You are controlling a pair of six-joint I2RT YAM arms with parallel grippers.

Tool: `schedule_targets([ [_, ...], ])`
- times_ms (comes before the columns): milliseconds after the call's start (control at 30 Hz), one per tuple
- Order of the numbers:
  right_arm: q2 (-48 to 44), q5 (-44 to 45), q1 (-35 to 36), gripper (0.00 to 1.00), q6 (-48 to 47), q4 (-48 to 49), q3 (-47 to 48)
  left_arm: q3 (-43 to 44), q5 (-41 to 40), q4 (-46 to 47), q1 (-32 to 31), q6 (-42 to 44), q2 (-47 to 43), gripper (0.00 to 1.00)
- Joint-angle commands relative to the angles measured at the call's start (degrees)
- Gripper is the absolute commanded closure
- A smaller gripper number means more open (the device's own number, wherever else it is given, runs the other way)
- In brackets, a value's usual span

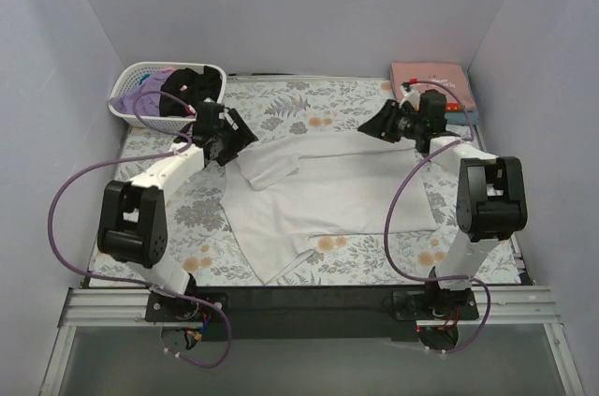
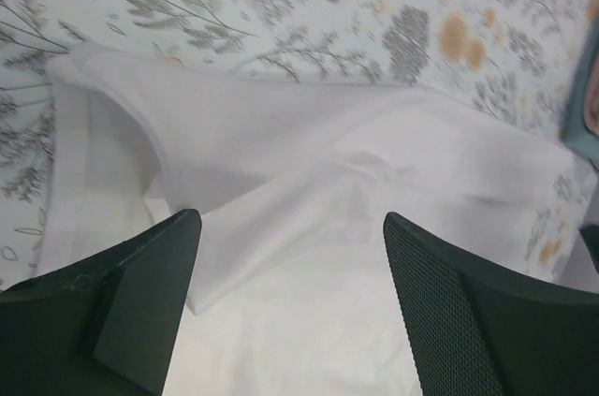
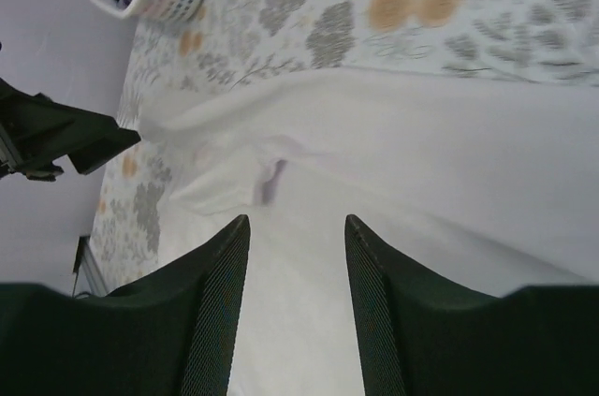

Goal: Fold and stack the t-shirts
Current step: Fold the tshirt

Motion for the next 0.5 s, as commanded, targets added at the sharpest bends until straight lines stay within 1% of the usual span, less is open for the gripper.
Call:
schedule_targets([
  [0,-0.64,-0.96,8.68,0.48,1.84,5.15,-2.23,-10.48,2.57,6.04,-2.75,1.57,-9.54,0.21],
  [33,0.15,-0.61,10.44,0.47,1.93,6.47,-2.14,-12.52,2.4,8.31,-3.02,1.83,-10.79,0.18],
  [67,0.68,0.26,13.59,0.46,2.11,7.09,-2.06,-14.29,2.22,9.29,-3.37,2.09,-12.02,0.17],
  [100,1.38,0.62,14.84,0.45,2.46,7.88,-2.06,-17.0,1.17,10.09,-3.55,2.18,-13.07,0.17],
  [167,3.66,0.71,18.19,0.44,4.38,10.6,-1.62,-18.43,-0.5,10.53,-3.55,2.1,-15.01,0.17],
  [200,5.41,0.45,18.98,0.44,4.65,11.22,-1.27,-18.69,-3.81,10.62,-3.55,2.27,-15.37,0.17],
  [233,6.13,0.36,20.55,0.44,4.83,11.84,-0.83,-18.7,-5.41,10.62,-3.55,2.53,-15.46,0.17],
  [300,7.1,0.36,21.53,0.44,4.92,12.1,-0.3,-18.0,-10.06,11.23,-3.46,3.41,-14.67,0.17],
  [400,7.45,0.89,22.24,0.45,4.92,12.54,-1.17,-13.96,-10.62,12.73,-2.24,5.0,-10.2,0.17],
  [433,7.36,1.06,22.24,0.44,4.66,12.55,-1.44,-11.43,-10.27,12.82,-1.53,5.0,-8.88,0.17],
  [467,7.19,1.24,22.24,0.45,4.22,12.46,-1.7,-9.92,-9.91,12.91,-1.27,5.0,-5.91,0.16],
])
